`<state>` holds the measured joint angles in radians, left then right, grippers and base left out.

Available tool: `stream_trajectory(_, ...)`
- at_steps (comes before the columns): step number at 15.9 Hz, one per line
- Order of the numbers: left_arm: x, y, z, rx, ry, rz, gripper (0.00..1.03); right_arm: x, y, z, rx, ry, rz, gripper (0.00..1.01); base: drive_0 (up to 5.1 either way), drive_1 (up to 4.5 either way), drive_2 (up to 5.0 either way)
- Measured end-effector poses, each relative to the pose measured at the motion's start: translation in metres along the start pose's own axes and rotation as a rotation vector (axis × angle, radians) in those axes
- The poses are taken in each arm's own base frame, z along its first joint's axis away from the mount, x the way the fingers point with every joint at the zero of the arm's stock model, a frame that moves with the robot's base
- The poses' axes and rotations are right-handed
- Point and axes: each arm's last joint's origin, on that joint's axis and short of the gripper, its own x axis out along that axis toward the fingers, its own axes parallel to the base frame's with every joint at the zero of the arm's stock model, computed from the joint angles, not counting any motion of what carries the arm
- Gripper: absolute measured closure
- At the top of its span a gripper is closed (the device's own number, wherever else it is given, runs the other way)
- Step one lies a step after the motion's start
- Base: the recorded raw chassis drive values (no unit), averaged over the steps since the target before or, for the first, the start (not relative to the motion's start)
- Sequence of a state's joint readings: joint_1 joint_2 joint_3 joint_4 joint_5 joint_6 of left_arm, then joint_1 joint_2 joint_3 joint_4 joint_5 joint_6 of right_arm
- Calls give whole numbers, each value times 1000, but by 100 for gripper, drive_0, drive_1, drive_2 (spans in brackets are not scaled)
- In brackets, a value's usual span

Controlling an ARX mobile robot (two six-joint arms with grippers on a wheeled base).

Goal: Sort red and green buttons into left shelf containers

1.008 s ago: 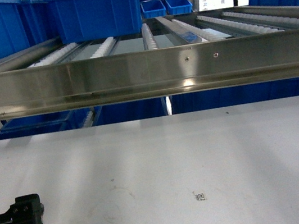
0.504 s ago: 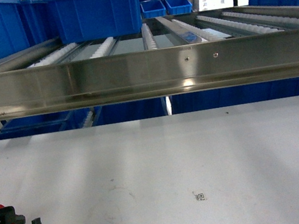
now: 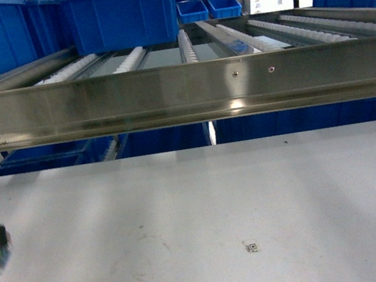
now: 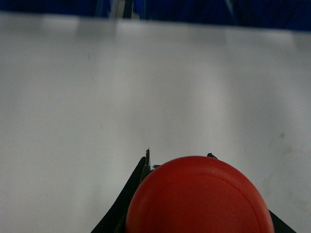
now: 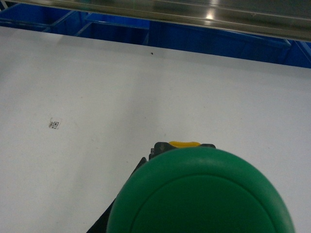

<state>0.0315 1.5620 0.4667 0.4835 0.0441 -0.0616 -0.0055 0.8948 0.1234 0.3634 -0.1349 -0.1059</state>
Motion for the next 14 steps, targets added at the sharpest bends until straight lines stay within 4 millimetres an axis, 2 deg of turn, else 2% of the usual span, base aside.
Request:
stream_trajectory(1,-18,2,26,6,-91,-26,76,0,0,0,0,0,0,74,0,0,0)
stream_trajectory(2,-34,1,38,14,-136,-41,76,0,0,0,0,0,0,74,0,0,0)
stream_trajectory(4,-61,-5,48,34,-178,-65,76,0,0,0,0,0,0,74,0,0,0)
stream_trajectory(7,-84,-11,46,63,-197,-60,76,0,0,0,0,0,0,74,0,0,0)
stream_trajectory(10,-102,-17,30,78,-170,-49,76,0,0,0,0,0,0,74,0,0,0)
stream_trajectory(14,-99,-21,38,127,-290,-39,77,0,0,0,0,0,0,74,0,0,0)
